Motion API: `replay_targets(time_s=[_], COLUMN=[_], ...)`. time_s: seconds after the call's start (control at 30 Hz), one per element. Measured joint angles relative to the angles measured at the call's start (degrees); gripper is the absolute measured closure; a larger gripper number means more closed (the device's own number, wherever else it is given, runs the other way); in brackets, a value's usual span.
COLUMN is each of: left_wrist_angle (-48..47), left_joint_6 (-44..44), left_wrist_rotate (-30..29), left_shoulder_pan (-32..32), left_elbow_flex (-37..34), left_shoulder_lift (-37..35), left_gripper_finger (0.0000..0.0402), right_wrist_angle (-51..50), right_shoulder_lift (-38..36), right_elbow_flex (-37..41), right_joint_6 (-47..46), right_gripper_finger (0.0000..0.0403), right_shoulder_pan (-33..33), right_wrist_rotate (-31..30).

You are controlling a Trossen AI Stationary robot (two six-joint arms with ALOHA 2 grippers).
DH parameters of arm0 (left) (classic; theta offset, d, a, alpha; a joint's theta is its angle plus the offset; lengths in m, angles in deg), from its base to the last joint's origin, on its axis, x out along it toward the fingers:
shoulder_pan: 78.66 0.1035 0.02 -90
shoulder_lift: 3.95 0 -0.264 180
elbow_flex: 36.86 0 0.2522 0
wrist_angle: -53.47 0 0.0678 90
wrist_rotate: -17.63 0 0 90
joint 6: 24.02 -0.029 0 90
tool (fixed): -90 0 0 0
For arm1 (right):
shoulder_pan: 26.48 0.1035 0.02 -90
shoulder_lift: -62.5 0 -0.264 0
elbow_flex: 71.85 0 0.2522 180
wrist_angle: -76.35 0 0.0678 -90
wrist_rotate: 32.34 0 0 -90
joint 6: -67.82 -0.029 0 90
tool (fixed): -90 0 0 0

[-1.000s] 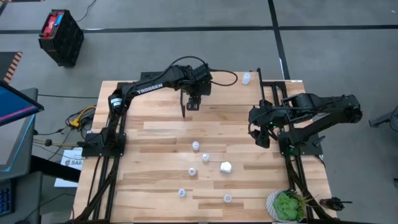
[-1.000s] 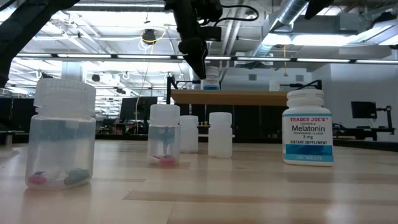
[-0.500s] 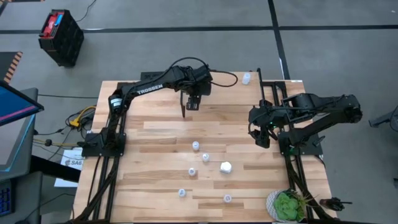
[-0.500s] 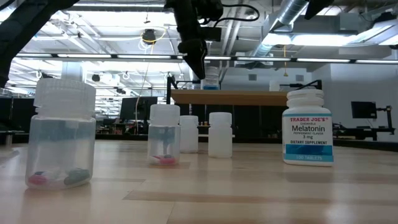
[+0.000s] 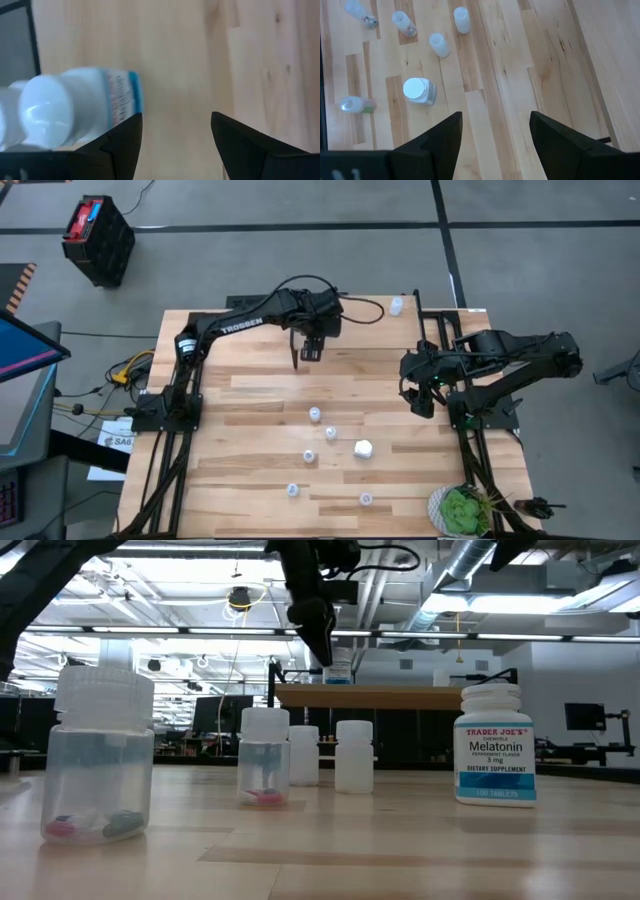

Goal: Pick and place medicine bottles onto shelf by color
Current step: Put the white medicine bottle on the shelf aligned with the other white medicine bottle

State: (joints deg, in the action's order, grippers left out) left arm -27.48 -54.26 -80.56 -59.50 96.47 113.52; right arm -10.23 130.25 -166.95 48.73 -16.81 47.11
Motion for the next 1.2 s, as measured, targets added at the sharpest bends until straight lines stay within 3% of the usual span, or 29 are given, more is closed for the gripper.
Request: replay_targets(time_s=[0.13, 0.6, 0.9, 1.07, 1.2], left_wrist_angle=[-1.4, -23.3, -17.2, -13.6, -20.8], left_joint_6=[0.0, 6.0, 8.0, 5.1, 4.9], left_wrist_rotate=[0.0, 4.0, 21.4, 22.6, 22.5], left_shoulder_pan=[-1.8, -8.9, -10.4, -13.4, -14.8], left_elbow_flex=[0.0, 6.4, 5.9, 5.9, 5.8], left_shoulder_lift=[-0.1, -0.6, -1.2, -1.2, -1.2], left_gripper_finger=[0.0178, 0.0178, 0.0178, 0.0178, 0.0178], right_wrist_angle=[0.0, 1.1, -10.0, -10.7, -9.8], right_shoulder_lift=[0.0, 3.0, 6.5, 5.2, 5.3], right_elbow_flex=[0.0, 0.0, 0.1, 0.0, 1.7], right_joint_6=[0.0, -3.5, -3.8, -9.1, -12.9], right_gripper_finger=[0.0148, 0.0148, 0.0148, 0.0148, 0.0148], right_shoulder_pan=[0.0, 0.0, 0.5, 1.1, 4.2], right_wrist_rotate=[0.0, 0.0, 1.5, 1.4, 1.2])
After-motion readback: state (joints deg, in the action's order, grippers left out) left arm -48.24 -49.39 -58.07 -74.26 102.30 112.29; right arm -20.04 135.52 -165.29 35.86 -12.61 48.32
